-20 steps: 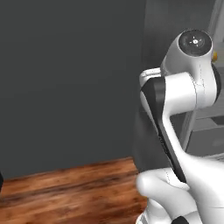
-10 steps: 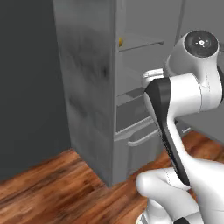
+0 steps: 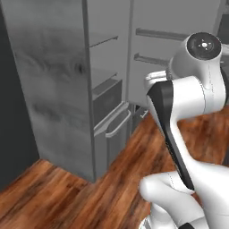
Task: Open the fridge, remove the kiwi, squash, and steak, and place them on any counter.
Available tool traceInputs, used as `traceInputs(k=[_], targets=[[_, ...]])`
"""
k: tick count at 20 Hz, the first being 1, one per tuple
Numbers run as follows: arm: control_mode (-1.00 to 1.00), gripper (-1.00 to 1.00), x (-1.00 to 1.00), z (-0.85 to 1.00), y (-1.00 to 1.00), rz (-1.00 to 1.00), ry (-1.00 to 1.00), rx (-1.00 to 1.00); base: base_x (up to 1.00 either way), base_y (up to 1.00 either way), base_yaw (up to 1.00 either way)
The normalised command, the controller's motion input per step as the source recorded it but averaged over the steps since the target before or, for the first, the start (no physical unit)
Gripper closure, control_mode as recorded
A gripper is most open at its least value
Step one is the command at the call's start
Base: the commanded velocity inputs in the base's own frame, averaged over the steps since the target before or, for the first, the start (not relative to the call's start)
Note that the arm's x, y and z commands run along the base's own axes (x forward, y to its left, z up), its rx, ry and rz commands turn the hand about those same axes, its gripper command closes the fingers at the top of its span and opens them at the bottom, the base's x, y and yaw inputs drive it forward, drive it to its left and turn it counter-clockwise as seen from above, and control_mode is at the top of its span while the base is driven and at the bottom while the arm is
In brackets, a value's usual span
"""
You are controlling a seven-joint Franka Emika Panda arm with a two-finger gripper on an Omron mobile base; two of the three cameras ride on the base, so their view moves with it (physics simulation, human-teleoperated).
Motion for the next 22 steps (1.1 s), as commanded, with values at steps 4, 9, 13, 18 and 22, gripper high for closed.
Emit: traceInputs(k=[4,9,13,18,22], targets=[[1.00,1.00,0.00,0.00,0.00,0.00,0.00,0.00,-0.69,0.37,-0.65],[1.00,1.00,0.00,0.00,0.00,0.00,0.00,0.00,-0.70,0.00,-0.62],[1.00,1.00,0.00,0.00,0.00,0.00,0.00,0.00,-0.40,-0.14,-0.52],[1.00,1.00,0.00,0.00,0.00,0.00,0.00,0.00,0.20,-0.48,-0.06],[1.00,1.00,0.00,0.00,0.00,0.00,0.00,0.00,0.04,-0.84,0.00]])
